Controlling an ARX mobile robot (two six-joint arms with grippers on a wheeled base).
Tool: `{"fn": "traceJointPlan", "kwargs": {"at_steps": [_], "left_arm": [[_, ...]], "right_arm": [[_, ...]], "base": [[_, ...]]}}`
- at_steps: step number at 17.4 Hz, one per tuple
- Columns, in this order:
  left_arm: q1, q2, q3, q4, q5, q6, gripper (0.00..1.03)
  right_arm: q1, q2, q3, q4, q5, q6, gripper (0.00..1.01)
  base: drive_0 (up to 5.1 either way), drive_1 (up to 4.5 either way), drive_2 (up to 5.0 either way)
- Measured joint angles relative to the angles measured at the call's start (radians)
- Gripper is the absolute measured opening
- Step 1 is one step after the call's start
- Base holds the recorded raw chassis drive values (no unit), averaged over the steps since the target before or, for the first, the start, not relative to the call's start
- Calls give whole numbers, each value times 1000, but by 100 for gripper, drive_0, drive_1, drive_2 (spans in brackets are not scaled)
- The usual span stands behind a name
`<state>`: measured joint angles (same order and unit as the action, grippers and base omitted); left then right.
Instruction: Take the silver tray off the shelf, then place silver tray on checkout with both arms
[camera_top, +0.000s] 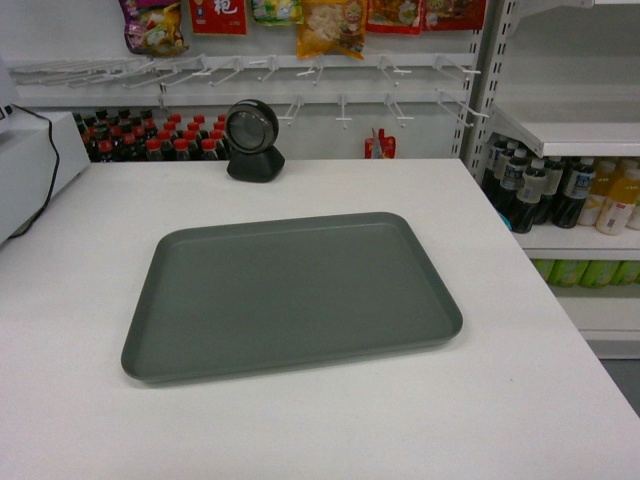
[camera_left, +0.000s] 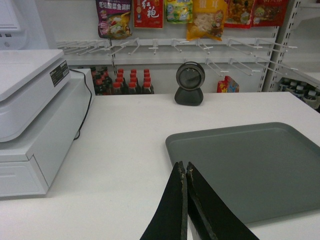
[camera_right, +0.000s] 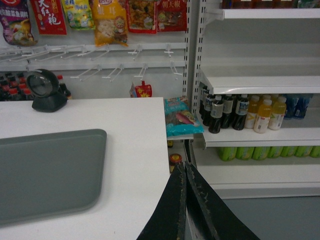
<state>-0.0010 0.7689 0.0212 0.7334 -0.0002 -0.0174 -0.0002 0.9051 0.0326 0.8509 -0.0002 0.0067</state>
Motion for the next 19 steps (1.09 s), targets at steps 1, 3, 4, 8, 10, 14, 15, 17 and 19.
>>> {"fn": "traceJointPlan", "kwargs": {"at_steps": [1, 3, 4, 8, 10, 14, 15, 17, 19], "left_arm": [[0, -53, -6, -45, 0, 0, 1], [0, -148, -10, -129, 0, 0, 1], [0, -194, -10, -173, 0, 0, 1], [0, -352, -11, -320, 0, 0, 1], [0, -414, -11, -379, 0, 0, 1], [0, -513, -11, -478, 0, 0, 1], [0, -535, -11, -500, 0, 0, 1], [0, -570, -11, -533, 0, 0, 1], [0, -598, -11, -562, 0, 0, 1]], "right_arm": [[0, -76, -1, -57, 0, 0, 2], [0, -172, -17, -150, 0, 0, 2], [0, -223, -19, -197, 0, 0, 2], [0, -405, -20, -359, 0, 0, 2], [0, -478, -20, -425, 0, 0, 2], [0, -597, -20, -541, 0, 0, 2], [0, -624, -20, -569, 0, 0, 2], [0, -665, -20, -610, 0, 0, 2], [0, -701, -20, -645, 0, 0, 2]], "base": [[0, 0, 0], [0, 0, 0], [0, 0, 0], [0, 0, 0], [0, 0, 0], [0, 0, 0], [0, 0, 0], [0, 0, 0], [0, 0, 0]]}}
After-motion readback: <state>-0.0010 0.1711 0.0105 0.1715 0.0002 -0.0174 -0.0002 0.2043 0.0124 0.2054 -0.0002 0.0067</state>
